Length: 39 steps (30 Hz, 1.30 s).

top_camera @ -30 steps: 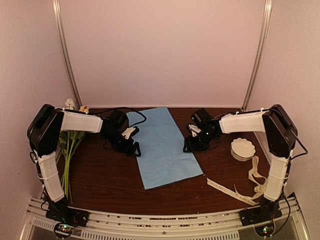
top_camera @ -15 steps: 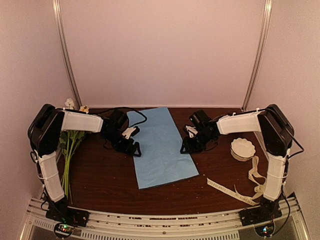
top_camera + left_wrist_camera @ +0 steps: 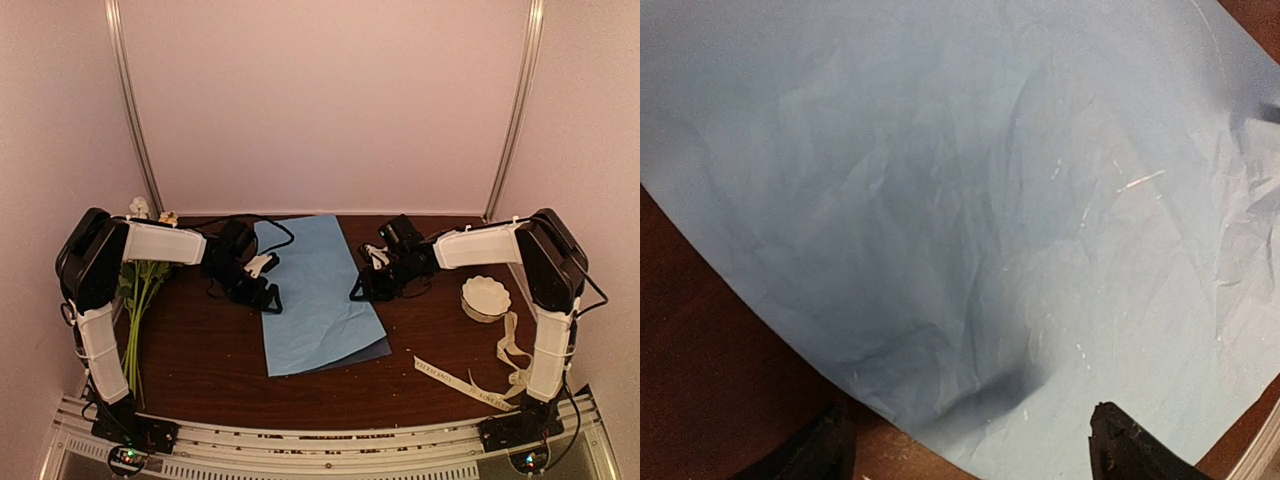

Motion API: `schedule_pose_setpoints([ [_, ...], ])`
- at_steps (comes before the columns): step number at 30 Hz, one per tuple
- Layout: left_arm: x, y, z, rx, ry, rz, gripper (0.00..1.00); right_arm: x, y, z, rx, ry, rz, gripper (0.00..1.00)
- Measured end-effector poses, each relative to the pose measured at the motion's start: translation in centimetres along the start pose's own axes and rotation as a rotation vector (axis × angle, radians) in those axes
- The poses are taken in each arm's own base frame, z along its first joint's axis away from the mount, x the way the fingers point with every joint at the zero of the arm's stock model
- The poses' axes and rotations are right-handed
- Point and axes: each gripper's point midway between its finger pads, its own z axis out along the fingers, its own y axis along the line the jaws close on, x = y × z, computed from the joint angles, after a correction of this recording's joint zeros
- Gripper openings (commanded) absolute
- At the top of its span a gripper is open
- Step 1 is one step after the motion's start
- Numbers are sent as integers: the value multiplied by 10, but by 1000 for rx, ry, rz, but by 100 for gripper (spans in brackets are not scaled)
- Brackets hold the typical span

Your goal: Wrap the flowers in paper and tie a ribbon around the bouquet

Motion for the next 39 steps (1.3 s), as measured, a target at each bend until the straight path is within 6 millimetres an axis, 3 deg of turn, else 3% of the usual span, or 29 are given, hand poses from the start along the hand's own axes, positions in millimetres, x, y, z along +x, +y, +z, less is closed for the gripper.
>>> schedule_pose_setpoints([
  [3,0,0,0,0,0,3,83,0,7,0,-37,3,9,25],
  [7,0,0,0,-1,0,5,81,-1,14,0,-75,8,24,0],
  [13,3,7,-5,-62,-19,19,82,1,22,-1,-115,18,70,0],
  [16,17,3,-29,-126,-41,71,87,-1,34,-11,-146,-1,93,0],
  [18,12,-21,-63,-162,-128,177,90,-7,50,-28,-180,-48,103,0],
  [20,1,-65,-100,-148,-253,316,92,-16,72,-52,-224,-114,99,0],
  [23,-3,-155,-155,-50,-466,550,96,-34,117,-94,-315,-241,71,0],
  [24,2,-175,-163,-23,-498,603,98,-38,131,-107,-346,-280,60,0],
  [26,14,-204,-167,2,-523,688,98,-42,152,-125,-389,-331,46,0],
  [28,25,-218,-156,-21,-504,745,98,-43,169,-137,-419,-370,38,0],
  [30,32,-222,-141,-66,-475,778,98,-43,178,-142,-425,-395,43,0],
  [33,32,-212,-126,-180,-455,784,97,-41,184,-145,-414,-417,49,0],
  [36,19,-189,-130,-334,-484,736,84,-43,185,-155,-393,-453,50,0],
  [38,10,-178,-137,-421,-512,698,60,-43,186,-165,-380,-479,44,0],
  [39,6,-176,-140,-441,-526,678,43,-44,187,-169,-377,-489,41,0],
])
